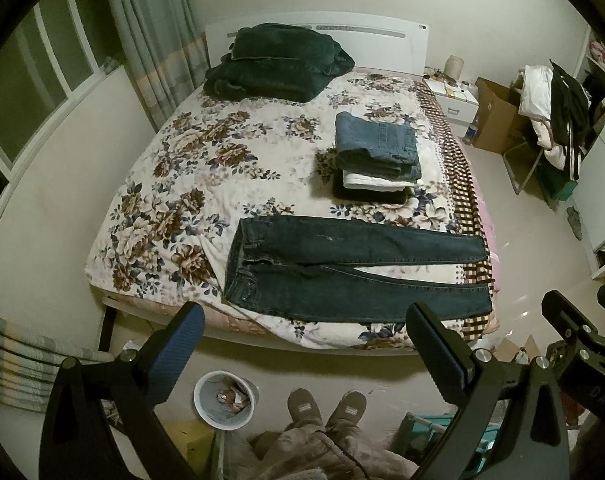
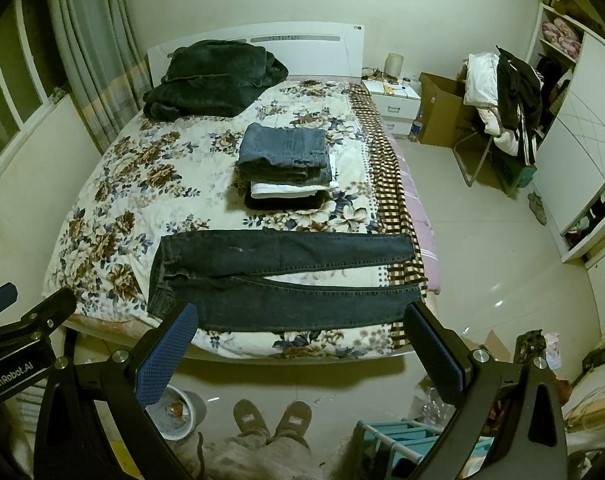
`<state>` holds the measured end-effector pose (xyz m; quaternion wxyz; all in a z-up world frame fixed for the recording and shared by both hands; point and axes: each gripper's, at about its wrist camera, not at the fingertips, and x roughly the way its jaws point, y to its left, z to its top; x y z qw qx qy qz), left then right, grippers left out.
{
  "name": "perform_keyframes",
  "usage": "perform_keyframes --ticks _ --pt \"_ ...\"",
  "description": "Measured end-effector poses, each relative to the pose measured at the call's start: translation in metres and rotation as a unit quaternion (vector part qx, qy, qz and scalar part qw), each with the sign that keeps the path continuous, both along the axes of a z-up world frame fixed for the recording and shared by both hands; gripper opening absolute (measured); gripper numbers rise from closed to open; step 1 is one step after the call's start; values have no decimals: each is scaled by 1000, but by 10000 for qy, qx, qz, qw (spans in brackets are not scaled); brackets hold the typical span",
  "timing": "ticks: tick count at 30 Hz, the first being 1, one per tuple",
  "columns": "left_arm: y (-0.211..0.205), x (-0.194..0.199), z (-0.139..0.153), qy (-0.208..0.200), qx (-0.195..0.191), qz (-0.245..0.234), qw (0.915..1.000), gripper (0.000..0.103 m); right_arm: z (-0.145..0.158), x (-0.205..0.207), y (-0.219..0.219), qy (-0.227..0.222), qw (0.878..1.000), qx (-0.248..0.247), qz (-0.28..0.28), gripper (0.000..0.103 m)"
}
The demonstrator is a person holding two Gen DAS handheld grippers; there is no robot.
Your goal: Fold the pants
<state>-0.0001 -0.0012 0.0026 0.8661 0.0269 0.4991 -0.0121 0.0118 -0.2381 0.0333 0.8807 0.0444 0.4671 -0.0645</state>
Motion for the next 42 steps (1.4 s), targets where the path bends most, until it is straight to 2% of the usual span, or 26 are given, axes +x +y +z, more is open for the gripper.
perform_keyframes --ticks 42 --pt "-4 -2 2 -34 -6 11 10000 103 10 -9 7 4 10000 41 55 103"
